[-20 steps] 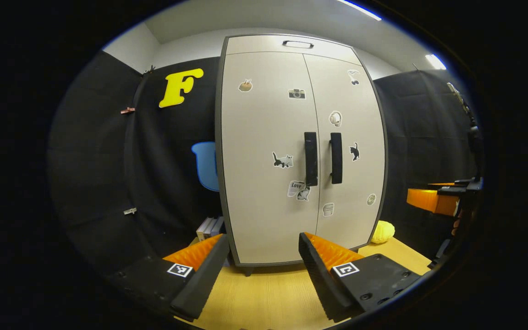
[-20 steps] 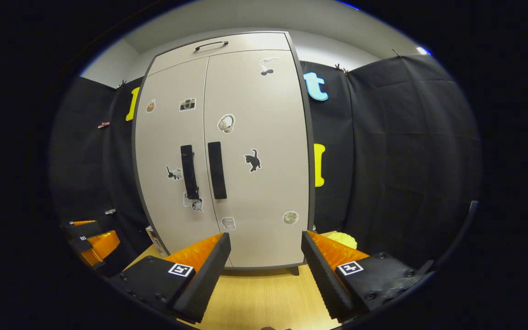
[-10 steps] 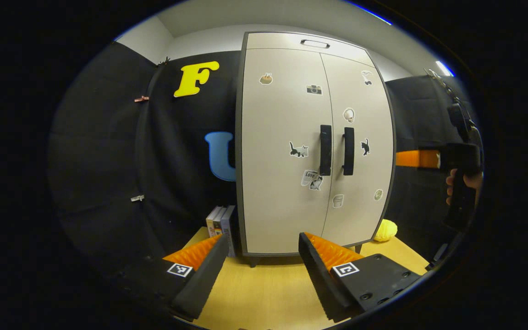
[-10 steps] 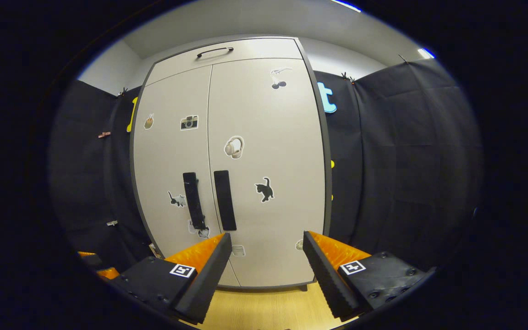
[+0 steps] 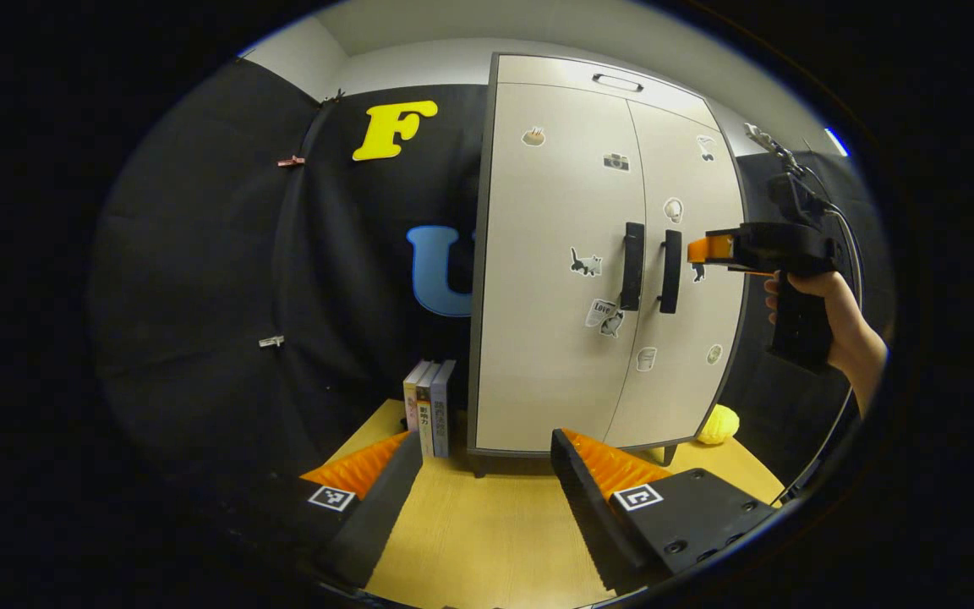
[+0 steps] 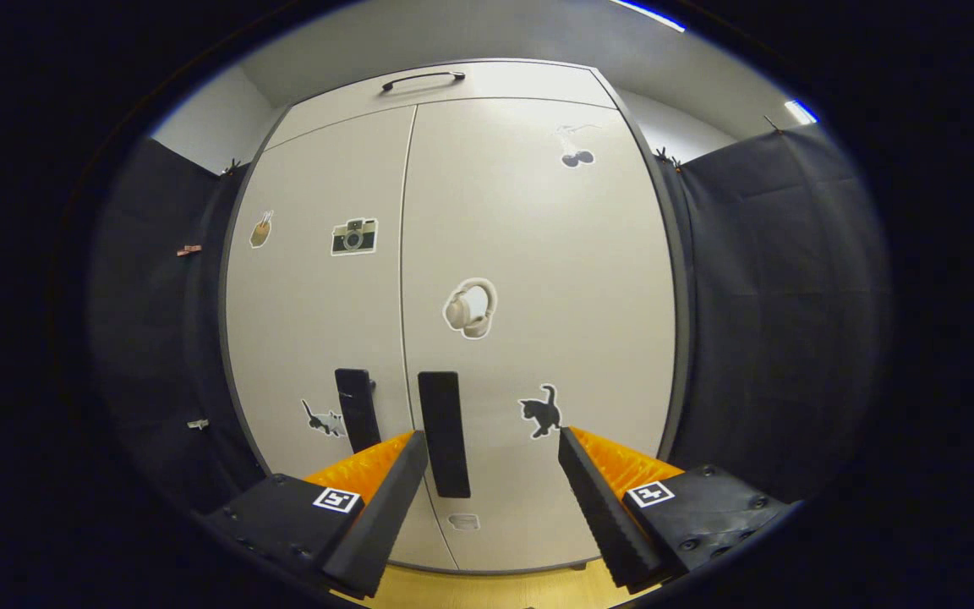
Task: Open the right door of the double-door shoe cabinet with the right hand, and open the left door with the left hand.
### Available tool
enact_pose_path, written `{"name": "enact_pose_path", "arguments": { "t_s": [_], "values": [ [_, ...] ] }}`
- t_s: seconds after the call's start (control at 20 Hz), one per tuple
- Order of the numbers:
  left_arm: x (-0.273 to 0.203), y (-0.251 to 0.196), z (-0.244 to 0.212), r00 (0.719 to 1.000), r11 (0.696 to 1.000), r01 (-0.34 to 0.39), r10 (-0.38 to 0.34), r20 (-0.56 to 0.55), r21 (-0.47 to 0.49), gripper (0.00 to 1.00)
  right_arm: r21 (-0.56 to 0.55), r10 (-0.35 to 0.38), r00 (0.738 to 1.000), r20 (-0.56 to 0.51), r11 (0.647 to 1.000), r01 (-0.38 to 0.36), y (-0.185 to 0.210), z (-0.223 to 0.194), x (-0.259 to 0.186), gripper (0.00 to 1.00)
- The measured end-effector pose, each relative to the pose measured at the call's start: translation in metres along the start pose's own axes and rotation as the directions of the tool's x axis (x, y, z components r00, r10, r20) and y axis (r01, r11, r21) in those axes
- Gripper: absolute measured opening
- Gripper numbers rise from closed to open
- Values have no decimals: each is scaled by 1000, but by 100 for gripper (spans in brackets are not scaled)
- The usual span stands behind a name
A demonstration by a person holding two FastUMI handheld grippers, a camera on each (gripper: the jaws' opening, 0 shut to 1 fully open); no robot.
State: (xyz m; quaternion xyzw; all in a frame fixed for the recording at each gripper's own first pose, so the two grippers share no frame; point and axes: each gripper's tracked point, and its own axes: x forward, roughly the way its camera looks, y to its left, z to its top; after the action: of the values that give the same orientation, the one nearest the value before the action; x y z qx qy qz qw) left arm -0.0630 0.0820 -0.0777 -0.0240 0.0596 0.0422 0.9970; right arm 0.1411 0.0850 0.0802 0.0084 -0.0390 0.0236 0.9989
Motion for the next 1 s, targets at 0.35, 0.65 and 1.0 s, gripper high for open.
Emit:
{"name": "enact_pose_path", "arguments": {
  "t_s": [0.35, 0.65, 1.0],
  "values": [
    [4, 19, -14, 998, 999, -39, 38, -44, -9, 95, -26, -11, 999, -44, 1000, 10, 11, -29, 46, 98],
    [8, 19, -17, 998, 999, -45, 46, -52, 19, 95, -20, -3, 998, -66, 1000, 2, 20, -40, 60, 76],
    [2, 18, -17, 998, 999, -37, 38, -41, 24, 95, -2, 1, 994, -112, 1000, -1, 28, -48, 63, 38]
  ]
}}
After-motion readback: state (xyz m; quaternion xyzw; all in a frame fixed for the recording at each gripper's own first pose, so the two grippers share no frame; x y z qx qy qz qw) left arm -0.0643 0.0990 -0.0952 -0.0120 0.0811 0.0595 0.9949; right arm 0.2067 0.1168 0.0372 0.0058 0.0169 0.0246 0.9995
